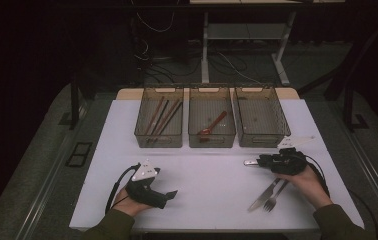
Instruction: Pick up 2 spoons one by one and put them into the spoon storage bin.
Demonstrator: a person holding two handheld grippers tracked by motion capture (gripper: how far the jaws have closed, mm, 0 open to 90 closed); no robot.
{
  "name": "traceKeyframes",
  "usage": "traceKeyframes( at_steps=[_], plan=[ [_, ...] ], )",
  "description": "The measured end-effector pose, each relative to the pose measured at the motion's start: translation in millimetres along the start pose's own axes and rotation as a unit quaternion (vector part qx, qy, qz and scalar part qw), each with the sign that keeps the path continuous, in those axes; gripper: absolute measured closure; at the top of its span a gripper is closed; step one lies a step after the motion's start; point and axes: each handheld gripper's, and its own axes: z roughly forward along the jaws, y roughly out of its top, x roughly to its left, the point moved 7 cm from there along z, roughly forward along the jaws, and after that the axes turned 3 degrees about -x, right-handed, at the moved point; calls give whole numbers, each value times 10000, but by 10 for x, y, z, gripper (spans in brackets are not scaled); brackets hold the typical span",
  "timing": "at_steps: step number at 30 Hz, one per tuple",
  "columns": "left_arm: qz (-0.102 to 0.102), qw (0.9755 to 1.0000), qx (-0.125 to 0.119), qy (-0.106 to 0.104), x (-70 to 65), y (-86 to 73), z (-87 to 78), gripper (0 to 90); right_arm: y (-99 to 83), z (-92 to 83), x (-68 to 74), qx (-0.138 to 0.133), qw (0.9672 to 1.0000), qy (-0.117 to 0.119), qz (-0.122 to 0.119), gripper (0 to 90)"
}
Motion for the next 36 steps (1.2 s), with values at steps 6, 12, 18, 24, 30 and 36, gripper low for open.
traceKeyframes(
  at_steps=[6,12,18,24,30,36],
  plan=[
    [-30,10000,-30,-28,5,-8,6,14,20,-128,-129,-47,9998,-161,130,541],
    [-23,10000,-44,-52,-4,-6,11,1,-38,-253,-332,47,9988,-438,224,468],
    [-56,10000,-16,-51,6,-11,10,0,-119,-319,-512,163,9975,-615,308,461],
    [-55,10000,1,-74,4,-16,12,0,-206,-276,-500,411,9976,-469,286,459],
    [-59,9999,10,-109,-2,-19,13,0,-281,-204,-449,677,9971,-303,166,462],
    [-63,9999,50,-135,-4,-23,21,0,-310,-176,-414,815,9964,-210,31,514]
  ],
)
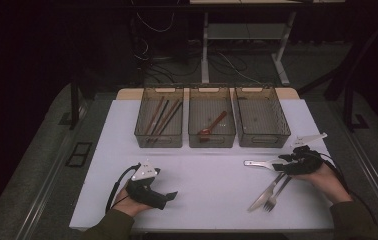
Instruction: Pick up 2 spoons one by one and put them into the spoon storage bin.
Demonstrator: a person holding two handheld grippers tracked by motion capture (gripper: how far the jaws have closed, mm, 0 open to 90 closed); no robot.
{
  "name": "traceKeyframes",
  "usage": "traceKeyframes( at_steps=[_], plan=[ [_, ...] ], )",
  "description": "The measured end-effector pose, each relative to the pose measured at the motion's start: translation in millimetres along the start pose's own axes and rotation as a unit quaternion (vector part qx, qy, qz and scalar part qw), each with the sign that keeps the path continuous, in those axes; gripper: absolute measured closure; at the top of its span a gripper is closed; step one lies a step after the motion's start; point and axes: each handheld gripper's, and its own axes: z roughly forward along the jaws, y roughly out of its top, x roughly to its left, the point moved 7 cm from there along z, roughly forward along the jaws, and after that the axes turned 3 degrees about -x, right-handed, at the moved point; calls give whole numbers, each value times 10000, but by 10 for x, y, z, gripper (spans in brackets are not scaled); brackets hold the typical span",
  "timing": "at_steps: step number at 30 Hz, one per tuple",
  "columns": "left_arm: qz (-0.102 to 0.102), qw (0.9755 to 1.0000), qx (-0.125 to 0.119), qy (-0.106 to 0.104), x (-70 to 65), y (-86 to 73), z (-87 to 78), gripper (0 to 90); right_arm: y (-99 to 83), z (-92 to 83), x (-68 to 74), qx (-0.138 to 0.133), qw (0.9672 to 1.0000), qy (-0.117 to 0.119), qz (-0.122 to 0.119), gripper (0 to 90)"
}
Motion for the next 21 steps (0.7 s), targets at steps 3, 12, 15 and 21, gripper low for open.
traceKeyframes(
  at_steps=[3,12,15,21],
  plan=[
    [-7,10000,22,-2,-1,-3,0,0,4,-1,22,8,10000,35,-89,560],
    [1,10000,53,9,2,-6,6,0,-6,0,68,44,9996,234,-168,689],
    [6,10000,52,10,1,-6,6,0,0,-4,85,23,9993,321,-169,744],
    [-11,10000,48,12,1,-4,7,0,20,-24,121,-36,9984,531,-185,819]
  ],
)
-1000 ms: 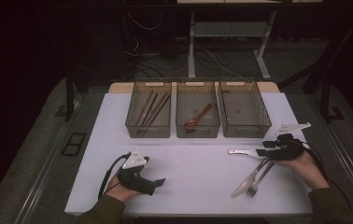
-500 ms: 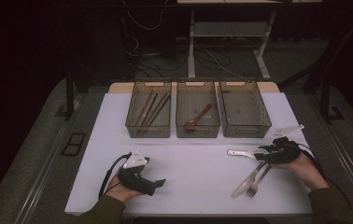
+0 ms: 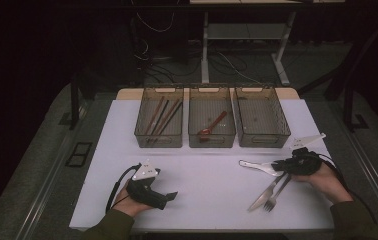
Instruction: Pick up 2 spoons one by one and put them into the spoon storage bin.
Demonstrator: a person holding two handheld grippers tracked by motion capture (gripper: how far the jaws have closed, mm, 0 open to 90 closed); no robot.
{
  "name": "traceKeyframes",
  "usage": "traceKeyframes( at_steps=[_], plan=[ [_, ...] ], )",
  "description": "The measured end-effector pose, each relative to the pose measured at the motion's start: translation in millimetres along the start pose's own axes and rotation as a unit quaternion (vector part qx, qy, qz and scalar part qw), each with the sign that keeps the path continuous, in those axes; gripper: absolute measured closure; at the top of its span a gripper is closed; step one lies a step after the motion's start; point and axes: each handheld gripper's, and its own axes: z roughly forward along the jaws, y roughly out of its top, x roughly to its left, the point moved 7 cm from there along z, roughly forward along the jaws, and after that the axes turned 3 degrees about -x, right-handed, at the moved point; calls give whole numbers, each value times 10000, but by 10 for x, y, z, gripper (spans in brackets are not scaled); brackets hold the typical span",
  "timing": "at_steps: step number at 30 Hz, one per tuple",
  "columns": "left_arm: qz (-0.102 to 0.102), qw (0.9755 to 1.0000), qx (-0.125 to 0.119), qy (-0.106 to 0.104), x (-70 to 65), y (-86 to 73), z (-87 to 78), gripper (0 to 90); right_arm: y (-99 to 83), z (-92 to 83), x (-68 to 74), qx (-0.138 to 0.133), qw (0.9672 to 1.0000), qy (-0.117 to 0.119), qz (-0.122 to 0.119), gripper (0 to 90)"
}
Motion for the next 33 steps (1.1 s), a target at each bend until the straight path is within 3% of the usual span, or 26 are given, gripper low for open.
traceKeyframes(
  at_steps=[15,33],
  plan=[
    [-12,10000,-66,-18,-1,12,-4,0,21,-15,12,4,9998,-137,-111,827],
    [11,10000,1,-32,-1,1,3,0,400,-161,134,-618,9978,-173,-189,827]
  ],
)
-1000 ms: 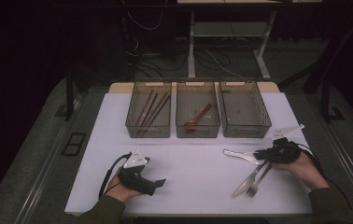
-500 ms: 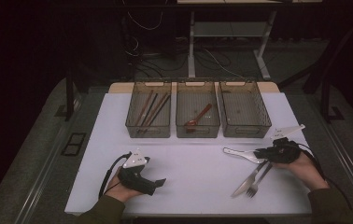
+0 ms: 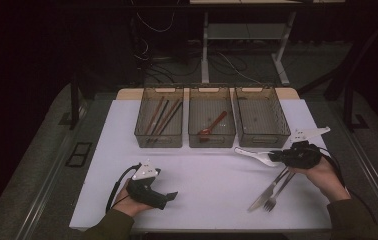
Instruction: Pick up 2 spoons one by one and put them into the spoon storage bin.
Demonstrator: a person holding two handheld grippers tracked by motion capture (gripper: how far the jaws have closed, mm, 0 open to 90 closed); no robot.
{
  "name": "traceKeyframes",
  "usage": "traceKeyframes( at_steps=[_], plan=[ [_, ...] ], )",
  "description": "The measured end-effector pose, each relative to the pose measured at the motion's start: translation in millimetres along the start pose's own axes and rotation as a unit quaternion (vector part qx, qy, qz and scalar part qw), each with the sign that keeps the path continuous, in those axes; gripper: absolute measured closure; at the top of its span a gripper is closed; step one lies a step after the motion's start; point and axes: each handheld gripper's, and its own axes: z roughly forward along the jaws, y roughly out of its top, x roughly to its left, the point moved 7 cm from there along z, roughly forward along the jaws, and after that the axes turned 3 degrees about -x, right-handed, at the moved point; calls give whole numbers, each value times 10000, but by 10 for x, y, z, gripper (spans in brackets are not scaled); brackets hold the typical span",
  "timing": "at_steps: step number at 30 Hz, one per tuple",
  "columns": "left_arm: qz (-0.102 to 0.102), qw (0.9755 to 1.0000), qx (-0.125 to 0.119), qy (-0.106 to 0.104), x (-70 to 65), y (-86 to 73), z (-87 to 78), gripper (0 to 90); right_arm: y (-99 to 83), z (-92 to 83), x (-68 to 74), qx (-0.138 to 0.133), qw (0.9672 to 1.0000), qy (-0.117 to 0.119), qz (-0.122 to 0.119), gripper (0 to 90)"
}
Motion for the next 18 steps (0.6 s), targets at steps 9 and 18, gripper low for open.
traceKeyframes(
  at_steps=[9,18],
  plan=[
    [-29,10000,-15,-8,-4,1,-2,0,256,22,26,-273,9996,-17,-74,827],
    [-56,10000,-8,-10,-3,-6,-5,0,488,65,17,-456,9989,-65,-133,827]
  ],
)
